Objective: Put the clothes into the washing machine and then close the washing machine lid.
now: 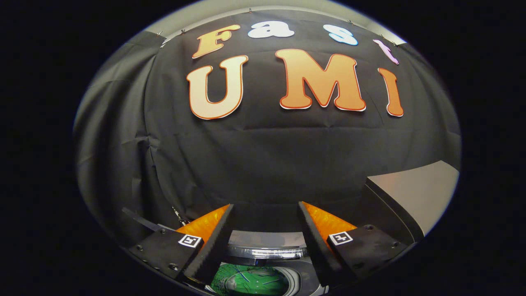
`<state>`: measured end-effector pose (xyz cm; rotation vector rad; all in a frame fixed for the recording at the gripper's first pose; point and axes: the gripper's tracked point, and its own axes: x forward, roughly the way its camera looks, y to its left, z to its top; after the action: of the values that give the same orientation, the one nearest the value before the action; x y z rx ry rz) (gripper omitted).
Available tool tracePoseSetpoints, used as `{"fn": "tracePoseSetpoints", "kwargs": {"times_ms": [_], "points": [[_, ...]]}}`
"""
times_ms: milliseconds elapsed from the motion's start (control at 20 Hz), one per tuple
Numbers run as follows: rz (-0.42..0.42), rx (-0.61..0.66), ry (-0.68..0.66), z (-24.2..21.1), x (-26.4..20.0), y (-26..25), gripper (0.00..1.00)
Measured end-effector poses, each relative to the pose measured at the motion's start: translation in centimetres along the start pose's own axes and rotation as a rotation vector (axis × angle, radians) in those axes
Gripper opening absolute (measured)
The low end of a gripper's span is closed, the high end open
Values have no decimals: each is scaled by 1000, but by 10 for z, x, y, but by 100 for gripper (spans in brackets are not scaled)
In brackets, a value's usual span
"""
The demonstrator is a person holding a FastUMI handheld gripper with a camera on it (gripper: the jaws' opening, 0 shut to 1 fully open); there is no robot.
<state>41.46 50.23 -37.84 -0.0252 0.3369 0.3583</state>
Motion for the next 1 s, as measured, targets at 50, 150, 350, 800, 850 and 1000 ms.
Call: {"fn": "tracePoseSetpoints", "kwargs": {"times_ms": [50,150,350,800,850,1000], "points": [[2,0,-7,-2,-4,0,97],[4,-8,-18,-8,-13,2,97],[3,-7,-27,-13,-19,1,97],[13,-12,-26,-27,-31,3,98],[14,-15,-25,-29,-33,3,98],[-41,-64,21,-50,-34,-11,97]]}}
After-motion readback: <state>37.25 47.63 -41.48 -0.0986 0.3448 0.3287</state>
